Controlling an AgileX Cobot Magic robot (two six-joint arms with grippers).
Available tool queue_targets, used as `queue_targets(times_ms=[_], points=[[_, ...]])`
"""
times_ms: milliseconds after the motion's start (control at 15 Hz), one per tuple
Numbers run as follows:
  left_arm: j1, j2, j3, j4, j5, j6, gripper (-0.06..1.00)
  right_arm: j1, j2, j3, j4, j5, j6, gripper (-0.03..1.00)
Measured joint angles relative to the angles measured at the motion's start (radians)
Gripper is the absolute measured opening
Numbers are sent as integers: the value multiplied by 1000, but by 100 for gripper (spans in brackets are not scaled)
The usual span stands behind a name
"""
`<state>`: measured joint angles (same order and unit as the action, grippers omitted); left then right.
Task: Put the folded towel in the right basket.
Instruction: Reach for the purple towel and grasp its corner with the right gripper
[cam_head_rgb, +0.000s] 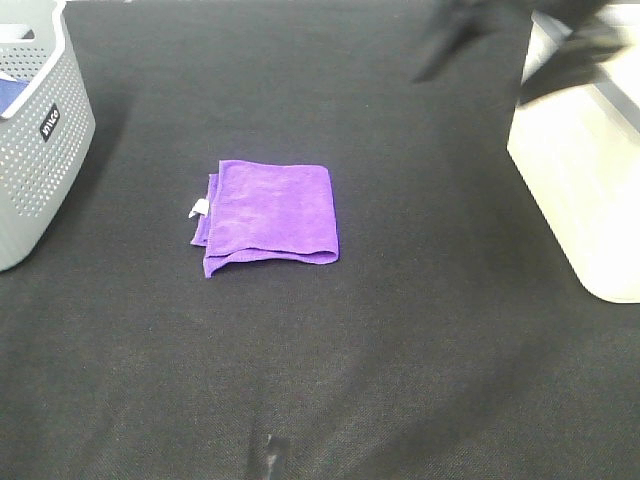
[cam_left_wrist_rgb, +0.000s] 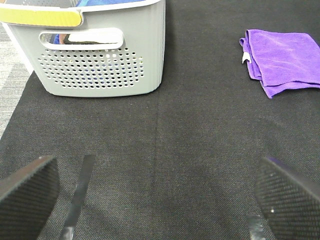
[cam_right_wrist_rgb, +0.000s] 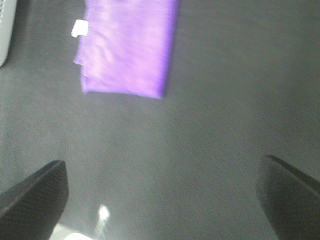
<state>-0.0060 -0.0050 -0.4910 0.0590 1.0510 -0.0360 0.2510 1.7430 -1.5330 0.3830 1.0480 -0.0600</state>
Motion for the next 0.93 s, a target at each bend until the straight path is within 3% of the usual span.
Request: queue_targets(times_ms=[333, 533, 933], points=[[0, 0, 0, 0, 0, 0, 99, 58, 462, -383, 140, -8, 8, 96], [0, 0, 0, 0, 0, 0, 99, 60, 659, -557, 162, 8, 18, 96], [0, 0, 0, 0, 0, 0, 99, 35, 841, -639, 189, 17, 60, 96]])
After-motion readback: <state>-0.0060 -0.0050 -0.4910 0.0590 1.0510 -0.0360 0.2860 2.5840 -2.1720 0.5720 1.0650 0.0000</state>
